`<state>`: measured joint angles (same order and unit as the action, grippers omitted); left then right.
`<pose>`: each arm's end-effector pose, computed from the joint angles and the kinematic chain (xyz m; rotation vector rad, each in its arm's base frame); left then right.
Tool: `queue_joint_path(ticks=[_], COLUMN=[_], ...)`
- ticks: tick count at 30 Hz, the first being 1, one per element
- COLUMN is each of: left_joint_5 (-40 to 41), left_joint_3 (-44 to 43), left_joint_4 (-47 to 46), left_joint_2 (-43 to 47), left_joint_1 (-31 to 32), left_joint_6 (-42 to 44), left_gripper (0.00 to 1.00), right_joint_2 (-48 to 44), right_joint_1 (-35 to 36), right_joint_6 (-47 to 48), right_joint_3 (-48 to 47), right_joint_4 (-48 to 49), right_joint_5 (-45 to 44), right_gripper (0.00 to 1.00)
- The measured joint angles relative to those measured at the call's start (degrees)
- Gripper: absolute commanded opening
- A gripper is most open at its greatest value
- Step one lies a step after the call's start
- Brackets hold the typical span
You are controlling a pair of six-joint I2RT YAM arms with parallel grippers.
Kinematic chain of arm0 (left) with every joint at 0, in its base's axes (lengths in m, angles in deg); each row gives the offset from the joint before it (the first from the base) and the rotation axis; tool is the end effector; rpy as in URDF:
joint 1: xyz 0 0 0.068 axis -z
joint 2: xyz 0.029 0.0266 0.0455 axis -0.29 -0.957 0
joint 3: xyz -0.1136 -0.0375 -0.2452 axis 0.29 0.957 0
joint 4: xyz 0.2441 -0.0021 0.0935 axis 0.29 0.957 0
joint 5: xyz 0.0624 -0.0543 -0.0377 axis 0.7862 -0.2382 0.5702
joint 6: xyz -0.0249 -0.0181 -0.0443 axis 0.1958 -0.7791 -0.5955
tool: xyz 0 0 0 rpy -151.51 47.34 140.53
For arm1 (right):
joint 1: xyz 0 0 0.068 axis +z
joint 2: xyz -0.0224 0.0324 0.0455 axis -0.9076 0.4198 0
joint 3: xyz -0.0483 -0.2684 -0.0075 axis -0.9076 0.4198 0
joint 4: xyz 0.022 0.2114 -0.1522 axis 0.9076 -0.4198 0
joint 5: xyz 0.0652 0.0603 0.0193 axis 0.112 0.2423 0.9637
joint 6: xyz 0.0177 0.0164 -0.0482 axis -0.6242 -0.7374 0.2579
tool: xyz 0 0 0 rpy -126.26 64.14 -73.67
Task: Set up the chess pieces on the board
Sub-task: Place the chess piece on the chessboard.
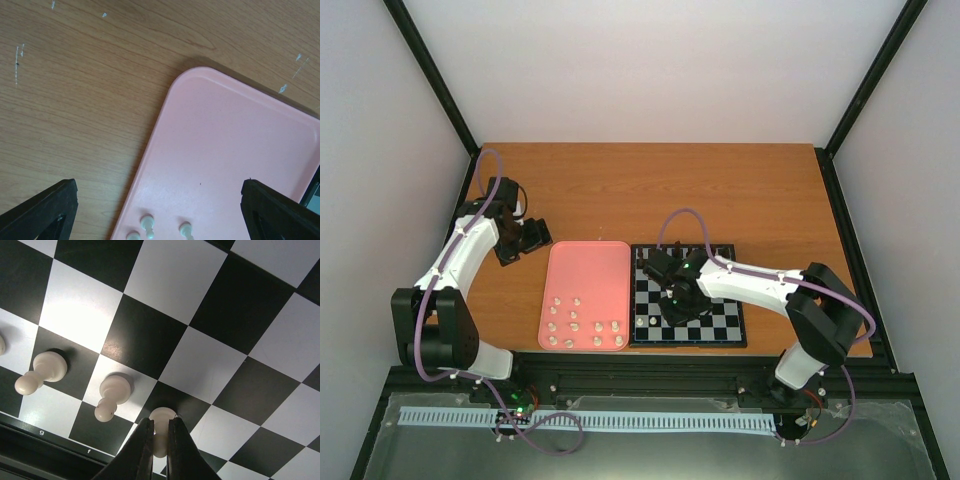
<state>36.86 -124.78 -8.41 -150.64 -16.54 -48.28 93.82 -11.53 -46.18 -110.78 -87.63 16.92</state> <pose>0.2691 -0.0057 0.2527 -0.6415 2.7914 -0.2662 0.1616 0.2216 0.1811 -0.6687 3.0399 0.1106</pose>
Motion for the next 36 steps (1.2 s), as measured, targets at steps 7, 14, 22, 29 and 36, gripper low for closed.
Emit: queue_joint_path(ticks=[7, 14, 22, 29, 36], left_joint_5=[0.0, 0.0, -0.1, -0.2, -0.4], left_joint_3=[0.1, 0.1, 0.1, 0.2, 0.4], left_joint_4=[-0.1, -0.5, -0.8, -0.9, -0.9], left_joint_2=[0.0, 0.0, 0.0, 0.0, 0.0], left_joint_1=[0.0, 0.0, 0.0, 0.0, 0.0], left_joint_6=[0.0, 0.0, 0.0, 0.0, 0.0], left_gripper=[1.0, 1.0, 1.0, 1.0, 1.0], right_joint_2=[0.2, 0.5, 0.8, 0.8, 0.5], right_joint_1=[-0.1, -0.5, -0.7, -0.7, -0.7], right_joint_6=[0.4, 0.7, 0.8, 0.7, 0.8], right_joint_3=[0.2, 0.2, 0.3, 0.0, -3.3], right_joint_4=[0.0, 0.0, -0.1, -0.9, -3.1], right_joint_5=[0.1, -0.1, -0.3, -1.4, -2.7], right_gripper=[0.03, 0.11, 0.18, 0.29, 0.34])
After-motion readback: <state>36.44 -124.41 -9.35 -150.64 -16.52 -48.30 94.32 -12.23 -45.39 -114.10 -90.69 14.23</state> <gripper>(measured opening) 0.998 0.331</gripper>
